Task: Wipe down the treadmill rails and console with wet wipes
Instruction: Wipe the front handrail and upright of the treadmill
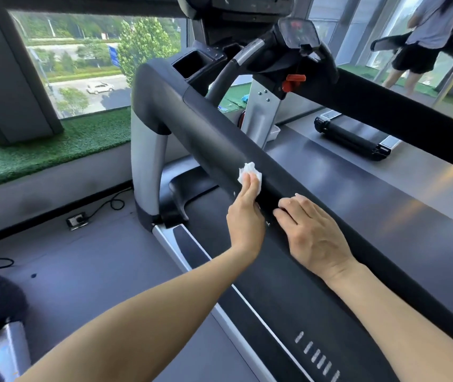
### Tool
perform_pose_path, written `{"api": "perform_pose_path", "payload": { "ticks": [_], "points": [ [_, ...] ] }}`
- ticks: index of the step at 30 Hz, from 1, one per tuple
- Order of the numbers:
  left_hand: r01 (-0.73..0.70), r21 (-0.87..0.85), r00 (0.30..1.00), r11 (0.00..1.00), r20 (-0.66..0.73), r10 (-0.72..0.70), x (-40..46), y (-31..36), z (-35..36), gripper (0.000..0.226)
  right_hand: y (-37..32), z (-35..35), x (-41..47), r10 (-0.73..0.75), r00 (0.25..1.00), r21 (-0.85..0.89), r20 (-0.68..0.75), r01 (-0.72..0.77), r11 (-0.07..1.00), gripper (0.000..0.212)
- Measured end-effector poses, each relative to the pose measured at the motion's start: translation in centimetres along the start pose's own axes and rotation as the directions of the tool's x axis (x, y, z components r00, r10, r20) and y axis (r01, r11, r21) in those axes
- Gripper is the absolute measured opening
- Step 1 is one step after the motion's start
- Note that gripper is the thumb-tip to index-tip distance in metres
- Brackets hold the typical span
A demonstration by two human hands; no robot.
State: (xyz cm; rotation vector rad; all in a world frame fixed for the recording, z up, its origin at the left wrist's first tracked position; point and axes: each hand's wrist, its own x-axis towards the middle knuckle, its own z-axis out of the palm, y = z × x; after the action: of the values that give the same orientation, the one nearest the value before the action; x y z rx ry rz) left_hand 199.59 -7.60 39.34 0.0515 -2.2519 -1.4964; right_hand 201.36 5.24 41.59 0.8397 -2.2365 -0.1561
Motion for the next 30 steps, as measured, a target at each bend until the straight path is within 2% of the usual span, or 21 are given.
{"api": "perform_pose_path", "payload": {
  "ticks": [4, 7, 11, 15, 18, 21, 25, 30],
  "points": [
    [-0.014, -0.009, 0.998, 1.000, 0.067, 0.015, -4.1, 0.2, 1.3, 0.080, 0.6, -1.4, -2.0, 0.023, 0.999, -0.033, 0.038, -0.022, 0.999, 0.031],
    [0.011, -0.022, 0.998, 1.000, 0.057, -0.010, -3.8, 0.4, 1.6, 0.080, 0.7, -1.5, -2.3, -0.017, 0.999, -0.050, 0.050, 0.020, 0.999, 0.036],
    [0.083, 0.108, 0.997, 0.991, -0.013, -0.082, 0.8, 0.7, 0.6, 0.080, 0.7, -1.2, -2.1, -0.078, 0.996, -0.025, 0.034, 0.079, 0.997, 0.057],
    [0.232, 0.232, 0.973, 0.945, -0.072, -0.221, 5.3, 0.7, -1.0, 0.081, 0.6, -0.9, -2.0, -0.109, 0.994, 0.003, 0.025, 0.108, 0.994, 0.060],
    [0.122, 0.273, 0.993, 0.954, -0.025, -0.120, 2.4, 0.9, -0.6, 0.083, 0.6, -0.7, -2.1, -0.111, 0.994, -0.016, 0.016, 0.111, 0.994, 0.058],
    [0.005, 0.212, 0.998, 0.977, 0.067, -0.019, -1.7, 0.9, 0.3, 0.080, 0.6, -0.7, -2.2, -0.115, 0.993, -0.020, 0.023, 0.116, 0.993, 0.052],
    [0.001, 0.259, 0.999, 0.966, 0.035, -0.011, 0.8, 0.9, -0.2, 0.083, 0.5, -1.0, -2.0, -0.118, 0.993, -0.005, 0.015, 0.119, 0.993, 0.057],
    [0.096, 0.311, 0.995, 0.945, -0.005, -0.099, 3.7, 1.4, -1.3, 0.085, 0.3, -1.3, -1.8, -0.124, 0.992, 0.002, 0.019, 0.124, 0.992, 0.060]
  ]
}}
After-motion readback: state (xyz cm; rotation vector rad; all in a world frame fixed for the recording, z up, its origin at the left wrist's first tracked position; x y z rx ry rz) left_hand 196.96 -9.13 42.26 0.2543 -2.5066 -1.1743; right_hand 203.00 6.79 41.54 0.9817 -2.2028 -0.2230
